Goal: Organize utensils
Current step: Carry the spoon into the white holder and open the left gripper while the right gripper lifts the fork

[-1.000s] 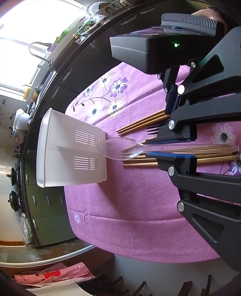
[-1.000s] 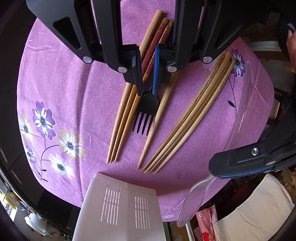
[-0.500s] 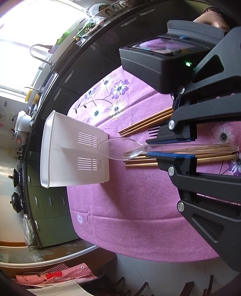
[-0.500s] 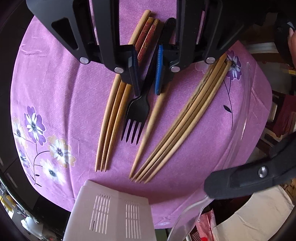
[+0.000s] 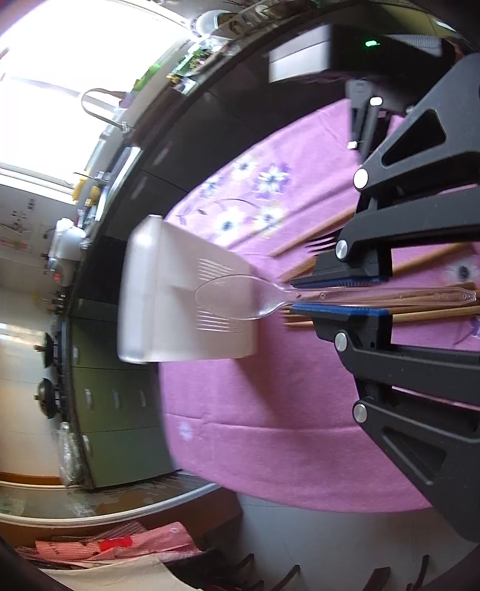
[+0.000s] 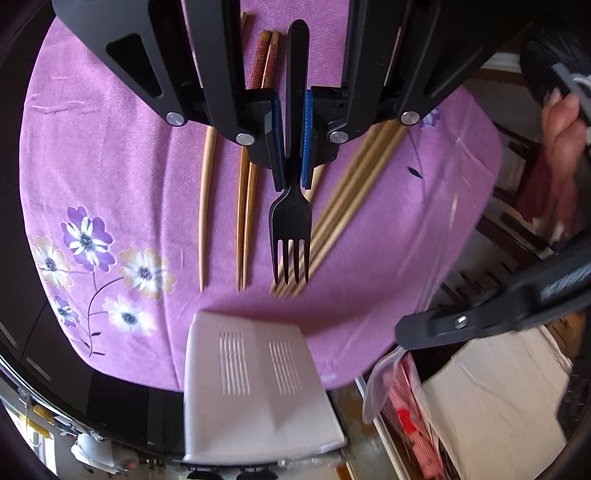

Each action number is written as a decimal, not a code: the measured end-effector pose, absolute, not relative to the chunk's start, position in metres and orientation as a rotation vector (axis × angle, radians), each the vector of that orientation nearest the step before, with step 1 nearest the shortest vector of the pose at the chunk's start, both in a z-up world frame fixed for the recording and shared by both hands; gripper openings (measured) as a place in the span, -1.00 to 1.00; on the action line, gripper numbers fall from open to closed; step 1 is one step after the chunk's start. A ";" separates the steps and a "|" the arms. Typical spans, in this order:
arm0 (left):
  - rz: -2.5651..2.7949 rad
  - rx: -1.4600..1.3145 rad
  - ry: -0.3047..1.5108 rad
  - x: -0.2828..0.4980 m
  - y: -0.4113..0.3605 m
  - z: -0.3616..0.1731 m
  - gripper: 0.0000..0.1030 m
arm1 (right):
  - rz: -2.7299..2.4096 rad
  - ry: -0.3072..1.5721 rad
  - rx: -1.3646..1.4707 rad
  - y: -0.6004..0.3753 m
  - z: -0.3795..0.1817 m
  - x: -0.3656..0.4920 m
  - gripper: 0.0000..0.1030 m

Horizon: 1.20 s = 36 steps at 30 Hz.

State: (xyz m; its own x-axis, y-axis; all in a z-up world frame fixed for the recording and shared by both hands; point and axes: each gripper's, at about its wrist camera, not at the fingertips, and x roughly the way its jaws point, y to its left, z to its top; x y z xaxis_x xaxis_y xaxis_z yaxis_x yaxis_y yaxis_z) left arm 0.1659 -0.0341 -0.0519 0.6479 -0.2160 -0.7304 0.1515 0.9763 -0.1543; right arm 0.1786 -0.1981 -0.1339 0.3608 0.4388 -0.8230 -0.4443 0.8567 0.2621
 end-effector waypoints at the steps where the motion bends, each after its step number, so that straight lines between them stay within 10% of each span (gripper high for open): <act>1: -0.210 -0.085 0.814 0.172 -0.034 -0.042 -0.84 | 0.575 1.038 0.016 -0.204 -0.129 0.177 -0.81; 12: -0.155 -0.107 0.462 0.266 -0.041 0.049 -0.84 | 0.611 0.970 0.128 -0.238 -0.113 0.185 -0.81; 36: -0.124 -0.050 0.495 0.311 -0.046 -0.027 -0.83 | 0.608 0.841 0.154 -0.255 -0.072 0.230 -0.81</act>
State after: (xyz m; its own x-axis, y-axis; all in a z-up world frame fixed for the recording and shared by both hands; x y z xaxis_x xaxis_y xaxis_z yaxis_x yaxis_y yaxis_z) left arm 0.3110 -0.0458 -0.0274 0.8725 -0.1305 -0.4709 0.1061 0.9913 -0.0781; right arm 0.2303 -0.2550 -0.0723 0.5094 0.5616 -0.6520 -0.4433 0.8207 0.3606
